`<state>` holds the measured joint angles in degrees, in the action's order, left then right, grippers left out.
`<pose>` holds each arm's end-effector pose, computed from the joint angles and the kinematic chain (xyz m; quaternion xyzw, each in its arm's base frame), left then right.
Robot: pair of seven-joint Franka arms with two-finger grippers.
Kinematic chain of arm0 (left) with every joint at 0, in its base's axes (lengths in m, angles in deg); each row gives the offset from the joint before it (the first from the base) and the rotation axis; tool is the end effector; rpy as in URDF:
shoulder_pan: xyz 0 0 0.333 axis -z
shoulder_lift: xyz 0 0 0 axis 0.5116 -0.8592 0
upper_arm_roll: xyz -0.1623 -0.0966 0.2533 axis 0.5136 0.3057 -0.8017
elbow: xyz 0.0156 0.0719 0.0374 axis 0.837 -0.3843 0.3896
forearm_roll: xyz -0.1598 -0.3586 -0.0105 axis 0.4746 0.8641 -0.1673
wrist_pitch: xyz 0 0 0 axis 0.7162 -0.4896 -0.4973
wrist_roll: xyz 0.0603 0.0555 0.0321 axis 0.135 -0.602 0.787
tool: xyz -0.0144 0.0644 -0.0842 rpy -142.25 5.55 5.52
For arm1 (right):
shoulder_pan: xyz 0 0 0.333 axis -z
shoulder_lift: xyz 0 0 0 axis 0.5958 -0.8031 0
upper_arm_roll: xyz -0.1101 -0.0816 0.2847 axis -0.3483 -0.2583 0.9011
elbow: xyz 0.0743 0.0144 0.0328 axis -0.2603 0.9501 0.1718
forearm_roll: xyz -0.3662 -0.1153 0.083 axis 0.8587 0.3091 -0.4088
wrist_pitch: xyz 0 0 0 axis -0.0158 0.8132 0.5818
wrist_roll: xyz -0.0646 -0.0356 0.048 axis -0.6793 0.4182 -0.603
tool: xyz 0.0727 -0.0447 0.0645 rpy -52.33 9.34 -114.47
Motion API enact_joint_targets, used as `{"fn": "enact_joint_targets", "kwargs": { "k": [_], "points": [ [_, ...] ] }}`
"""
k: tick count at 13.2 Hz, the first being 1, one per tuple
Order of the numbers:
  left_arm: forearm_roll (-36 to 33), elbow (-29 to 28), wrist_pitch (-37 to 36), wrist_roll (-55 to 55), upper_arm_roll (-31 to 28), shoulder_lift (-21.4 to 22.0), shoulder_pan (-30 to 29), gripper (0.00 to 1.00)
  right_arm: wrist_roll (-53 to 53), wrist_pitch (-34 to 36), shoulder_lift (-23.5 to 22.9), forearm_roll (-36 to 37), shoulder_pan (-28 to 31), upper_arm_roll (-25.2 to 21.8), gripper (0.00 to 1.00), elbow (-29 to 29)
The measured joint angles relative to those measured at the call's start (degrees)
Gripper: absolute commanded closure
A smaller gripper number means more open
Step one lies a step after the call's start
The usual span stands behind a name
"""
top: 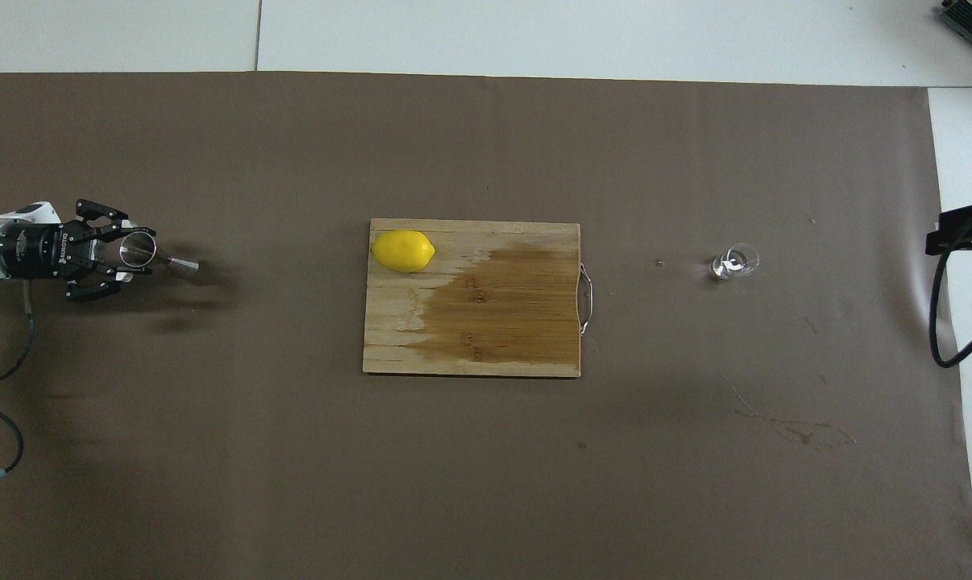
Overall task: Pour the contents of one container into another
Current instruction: 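Lift the metal cup with the left gripper toward the cutting board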
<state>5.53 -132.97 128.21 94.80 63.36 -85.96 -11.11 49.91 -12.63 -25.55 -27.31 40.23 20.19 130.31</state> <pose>0.6298 0.1622 0.2566 0.5172 0.4580 -0.5258 0.4962 0.5510 -0.0685 0.6380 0.9944 -0.1030 0.0184 0.0128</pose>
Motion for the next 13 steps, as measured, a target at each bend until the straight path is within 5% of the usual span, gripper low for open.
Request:
{"fn": "enact_joint_targets", "kwargs": {
  "k": [7, 13],
  "points": [
    [4.2, -0.8, 2.1, 1.0, 0.3, 4.3, 7.4, 0.53, -0.3, 2.3, 0.0, 0.7, -2.4, -0.7, 0.00, -0.1],
    [11.4, -9.5, 9.2, 1.9, 0.2, 14.0, 15.3, 0.53, -0.7, 2.8, 0.0, 1.2, -3.6, -2.9, 0.00, -0.1]
  ]
}}
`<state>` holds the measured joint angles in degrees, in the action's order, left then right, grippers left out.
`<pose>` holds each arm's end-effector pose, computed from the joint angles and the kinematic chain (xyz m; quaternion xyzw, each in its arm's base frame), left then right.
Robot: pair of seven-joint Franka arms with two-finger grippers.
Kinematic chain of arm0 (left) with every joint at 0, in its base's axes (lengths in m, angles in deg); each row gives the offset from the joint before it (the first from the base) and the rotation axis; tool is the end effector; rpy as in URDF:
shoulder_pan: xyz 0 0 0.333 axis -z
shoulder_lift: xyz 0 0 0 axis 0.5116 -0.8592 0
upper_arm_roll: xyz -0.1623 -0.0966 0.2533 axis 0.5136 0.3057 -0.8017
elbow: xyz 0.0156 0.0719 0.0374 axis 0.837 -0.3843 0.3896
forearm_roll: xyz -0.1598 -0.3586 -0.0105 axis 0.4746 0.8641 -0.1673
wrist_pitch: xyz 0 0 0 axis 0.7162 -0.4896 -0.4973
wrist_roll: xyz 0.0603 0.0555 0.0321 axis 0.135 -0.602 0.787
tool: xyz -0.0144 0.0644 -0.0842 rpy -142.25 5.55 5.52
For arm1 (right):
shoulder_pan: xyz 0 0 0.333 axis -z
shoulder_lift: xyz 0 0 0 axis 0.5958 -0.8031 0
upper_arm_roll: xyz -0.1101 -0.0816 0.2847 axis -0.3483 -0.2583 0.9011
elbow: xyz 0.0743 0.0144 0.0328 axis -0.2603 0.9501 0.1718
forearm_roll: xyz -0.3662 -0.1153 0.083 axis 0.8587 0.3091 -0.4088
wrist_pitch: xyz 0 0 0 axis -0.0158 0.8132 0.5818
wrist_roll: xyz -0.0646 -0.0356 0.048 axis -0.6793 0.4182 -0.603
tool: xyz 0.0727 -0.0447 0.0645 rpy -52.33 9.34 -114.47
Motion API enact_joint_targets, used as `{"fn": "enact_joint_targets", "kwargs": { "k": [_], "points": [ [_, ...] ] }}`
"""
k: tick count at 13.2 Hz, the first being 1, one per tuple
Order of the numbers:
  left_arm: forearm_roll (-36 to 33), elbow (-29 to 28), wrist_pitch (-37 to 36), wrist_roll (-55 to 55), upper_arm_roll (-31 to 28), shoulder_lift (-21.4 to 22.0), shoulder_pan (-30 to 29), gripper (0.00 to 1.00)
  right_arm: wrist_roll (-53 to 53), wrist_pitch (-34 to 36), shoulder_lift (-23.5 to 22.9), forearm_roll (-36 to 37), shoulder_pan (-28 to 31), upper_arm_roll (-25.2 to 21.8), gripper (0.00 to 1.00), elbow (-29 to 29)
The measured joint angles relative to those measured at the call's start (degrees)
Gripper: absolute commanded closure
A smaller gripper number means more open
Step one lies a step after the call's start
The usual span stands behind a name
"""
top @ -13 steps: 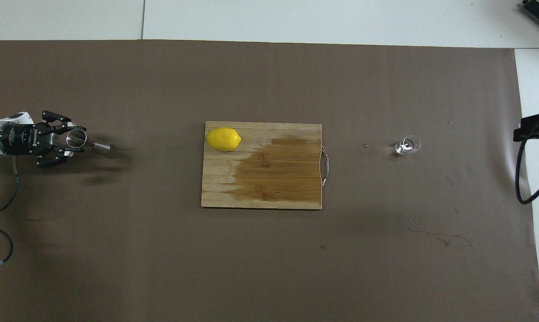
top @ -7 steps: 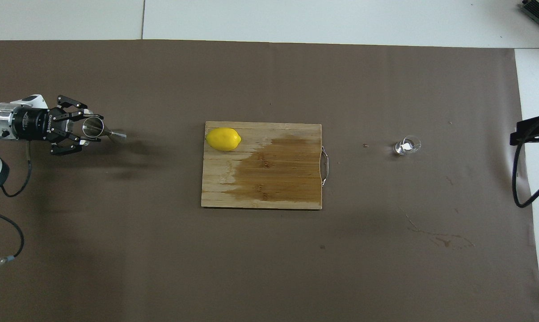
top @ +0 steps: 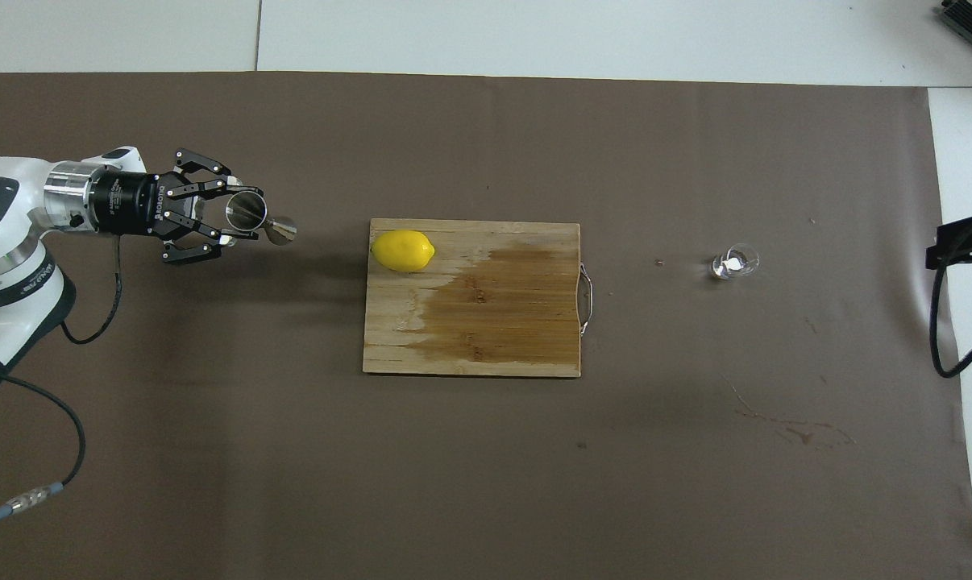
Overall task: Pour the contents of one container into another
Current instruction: 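Lift the metal cup with the left gripper toward the cutting board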
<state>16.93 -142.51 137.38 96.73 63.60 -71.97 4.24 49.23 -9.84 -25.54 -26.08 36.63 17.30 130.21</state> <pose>0.6494 -0.0251 0.3464 0.5502 0.4369 -0.5257 0.4796 0.5464 -0.0636 0.6347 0.9944 -0.1034 -0.0049 0.0232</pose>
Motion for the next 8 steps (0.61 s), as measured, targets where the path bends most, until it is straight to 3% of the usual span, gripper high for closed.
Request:
{"fn": "enact_joint_targets", "kwargs": {
  "k": [8],
  "points": [
    [8.2, -11.4, 7.9, 4.0, -0.2, 10.4, 9.4, 0.54, 0.2, 0.0, 0.0, 0.2, -0.5, 0.0, 0.00, 0.0]
  ]
}}
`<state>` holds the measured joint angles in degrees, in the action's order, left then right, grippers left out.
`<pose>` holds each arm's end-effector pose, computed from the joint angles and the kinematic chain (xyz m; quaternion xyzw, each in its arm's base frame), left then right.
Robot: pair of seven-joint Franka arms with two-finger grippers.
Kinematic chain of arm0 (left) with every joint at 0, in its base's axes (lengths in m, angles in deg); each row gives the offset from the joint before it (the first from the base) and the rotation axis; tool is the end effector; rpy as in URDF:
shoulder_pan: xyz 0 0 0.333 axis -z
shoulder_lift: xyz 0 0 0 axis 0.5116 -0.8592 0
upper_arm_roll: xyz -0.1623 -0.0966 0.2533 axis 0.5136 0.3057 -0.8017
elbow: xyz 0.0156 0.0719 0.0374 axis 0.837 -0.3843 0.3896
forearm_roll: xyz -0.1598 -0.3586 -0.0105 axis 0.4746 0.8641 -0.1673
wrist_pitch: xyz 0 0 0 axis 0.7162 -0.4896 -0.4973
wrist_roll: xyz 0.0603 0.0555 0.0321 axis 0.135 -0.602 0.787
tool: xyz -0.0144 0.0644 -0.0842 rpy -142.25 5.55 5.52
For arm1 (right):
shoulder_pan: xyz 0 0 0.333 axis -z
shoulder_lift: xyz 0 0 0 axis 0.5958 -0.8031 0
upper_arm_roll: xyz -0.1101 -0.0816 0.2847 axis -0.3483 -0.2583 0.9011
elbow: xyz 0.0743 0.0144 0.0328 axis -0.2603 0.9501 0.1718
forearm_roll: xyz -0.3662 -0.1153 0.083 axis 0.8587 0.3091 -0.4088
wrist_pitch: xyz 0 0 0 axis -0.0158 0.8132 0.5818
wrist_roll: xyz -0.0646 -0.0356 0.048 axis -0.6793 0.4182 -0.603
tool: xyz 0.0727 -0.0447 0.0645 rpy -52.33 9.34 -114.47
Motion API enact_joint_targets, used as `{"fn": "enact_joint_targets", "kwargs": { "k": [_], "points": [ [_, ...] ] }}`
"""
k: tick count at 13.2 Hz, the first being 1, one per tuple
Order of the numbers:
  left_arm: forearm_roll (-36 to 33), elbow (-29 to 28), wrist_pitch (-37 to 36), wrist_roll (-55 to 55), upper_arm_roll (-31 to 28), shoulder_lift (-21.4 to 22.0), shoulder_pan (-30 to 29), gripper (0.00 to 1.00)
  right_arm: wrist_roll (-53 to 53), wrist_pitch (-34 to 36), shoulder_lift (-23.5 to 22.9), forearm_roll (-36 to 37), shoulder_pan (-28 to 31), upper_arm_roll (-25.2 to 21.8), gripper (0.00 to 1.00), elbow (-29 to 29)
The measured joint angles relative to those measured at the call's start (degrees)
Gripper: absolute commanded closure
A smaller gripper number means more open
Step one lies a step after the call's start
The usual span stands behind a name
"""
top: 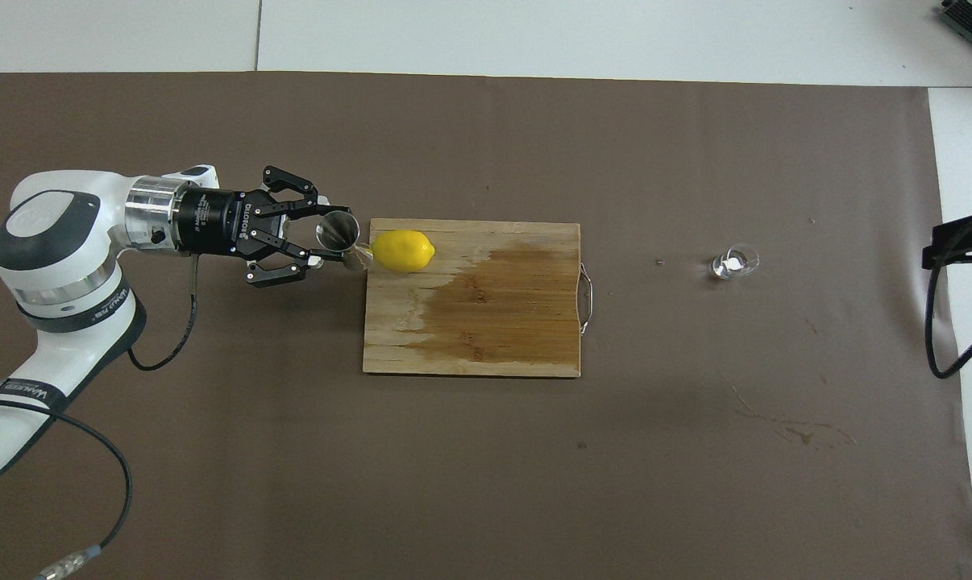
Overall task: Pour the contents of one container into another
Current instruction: 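Lift the metal cup with the left gripper toward the cutting board, then lower the metal cup onto the board center and open the left gripper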
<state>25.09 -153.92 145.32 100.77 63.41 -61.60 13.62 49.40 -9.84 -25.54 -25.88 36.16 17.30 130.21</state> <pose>0.6087 -0.1371 0.3711 0.5339 0.4685 -0.5444 0.4461 0.5469 -0.0595 0.6347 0.9949 -0.0979 -0.0048 0.0249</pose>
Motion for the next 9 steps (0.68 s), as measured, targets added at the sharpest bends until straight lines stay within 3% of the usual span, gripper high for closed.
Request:
{"fn": "enact_joint_targets", "kwargs": {
  "k": [9],
  "points": [
    [9.6, -2.6, 14.8, -1.7, -0.4, 1.3, 11.3, 0.53, 1.5, 0.0, 0.0, 1.0, 0.0, 0.0, 0.00, 0.0]
  ]
}}
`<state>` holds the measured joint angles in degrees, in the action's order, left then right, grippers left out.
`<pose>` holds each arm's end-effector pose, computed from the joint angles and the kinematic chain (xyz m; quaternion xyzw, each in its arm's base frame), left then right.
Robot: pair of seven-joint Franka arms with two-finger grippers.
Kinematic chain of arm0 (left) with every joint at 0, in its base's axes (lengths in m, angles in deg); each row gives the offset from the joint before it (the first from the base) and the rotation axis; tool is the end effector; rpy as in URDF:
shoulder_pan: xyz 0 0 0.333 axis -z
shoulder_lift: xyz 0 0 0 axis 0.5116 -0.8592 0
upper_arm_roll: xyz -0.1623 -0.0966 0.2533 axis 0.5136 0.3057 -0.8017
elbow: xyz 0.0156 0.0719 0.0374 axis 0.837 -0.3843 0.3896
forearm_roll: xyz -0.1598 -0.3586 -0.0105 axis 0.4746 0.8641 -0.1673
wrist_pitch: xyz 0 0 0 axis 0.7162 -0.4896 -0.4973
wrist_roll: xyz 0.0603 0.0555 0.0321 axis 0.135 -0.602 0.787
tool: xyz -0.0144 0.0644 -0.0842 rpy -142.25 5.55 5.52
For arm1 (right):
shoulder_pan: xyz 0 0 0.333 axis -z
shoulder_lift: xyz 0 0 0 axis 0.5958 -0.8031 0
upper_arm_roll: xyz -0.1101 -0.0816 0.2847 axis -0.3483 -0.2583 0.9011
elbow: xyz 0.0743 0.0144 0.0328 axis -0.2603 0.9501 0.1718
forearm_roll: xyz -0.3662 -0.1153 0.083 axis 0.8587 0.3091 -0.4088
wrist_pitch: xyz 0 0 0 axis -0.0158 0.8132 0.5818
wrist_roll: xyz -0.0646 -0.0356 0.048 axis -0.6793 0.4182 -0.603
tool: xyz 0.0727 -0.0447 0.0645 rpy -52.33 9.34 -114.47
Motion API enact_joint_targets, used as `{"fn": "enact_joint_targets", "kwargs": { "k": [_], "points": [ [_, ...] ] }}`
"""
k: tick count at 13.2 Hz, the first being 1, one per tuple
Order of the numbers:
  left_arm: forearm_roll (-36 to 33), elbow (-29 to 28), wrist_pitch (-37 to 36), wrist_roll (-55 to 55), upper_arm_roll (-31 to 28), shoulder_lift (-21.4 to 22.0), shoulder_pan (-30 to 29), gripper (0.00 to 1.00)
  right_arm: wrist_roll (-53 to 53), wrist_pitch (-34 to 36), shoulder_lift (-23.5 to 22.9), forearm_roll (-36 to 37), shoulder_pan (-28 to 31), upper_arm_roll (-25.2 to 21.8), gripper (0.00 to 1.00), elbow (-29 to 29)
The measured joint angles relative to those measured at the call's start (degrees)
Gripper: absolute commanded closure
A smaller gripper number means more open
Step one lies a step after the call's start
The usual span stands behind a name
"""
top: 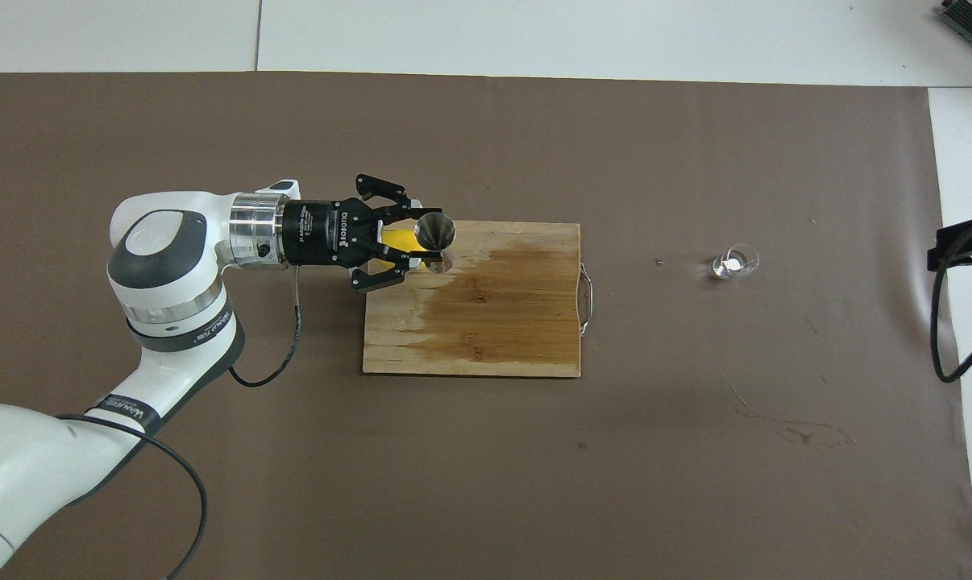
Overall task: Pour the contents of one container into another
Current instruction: 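Lower the metal cup onto the board center and open the left gripper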
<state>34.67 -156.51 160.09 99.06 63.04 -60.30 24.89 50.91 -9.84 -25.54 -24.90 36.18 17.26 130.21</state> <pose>0.5947 -0.2345 0.3598 0.5149 0.5083 -0.5125 0.4625 0.5466 -0.0620 0.6348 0.9958 -0.0855 -0.0053 0.0334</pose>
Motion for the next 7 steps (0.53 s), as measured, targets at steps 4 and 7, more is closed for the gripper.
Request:
{"fn": "enact_joint_targets", "kwargs": {
  "k": [4, 7],
  "points": [
    [2.3, -0.8, 3.4, -3.6, -0.1, -0.2, 1.4, 0.53, 0.0, 0.0, 0.0, 0.0, 0.0, 0.0, 0.00, 0.0],
    [4.3, -1.7, 3.5, -9.0, -0.2, -1.8, 2.8, 0.53, 0.0, 0.0, 0.0, -0.1, -0.1, 0.0, 0.00, 0.0]
  ]
}}
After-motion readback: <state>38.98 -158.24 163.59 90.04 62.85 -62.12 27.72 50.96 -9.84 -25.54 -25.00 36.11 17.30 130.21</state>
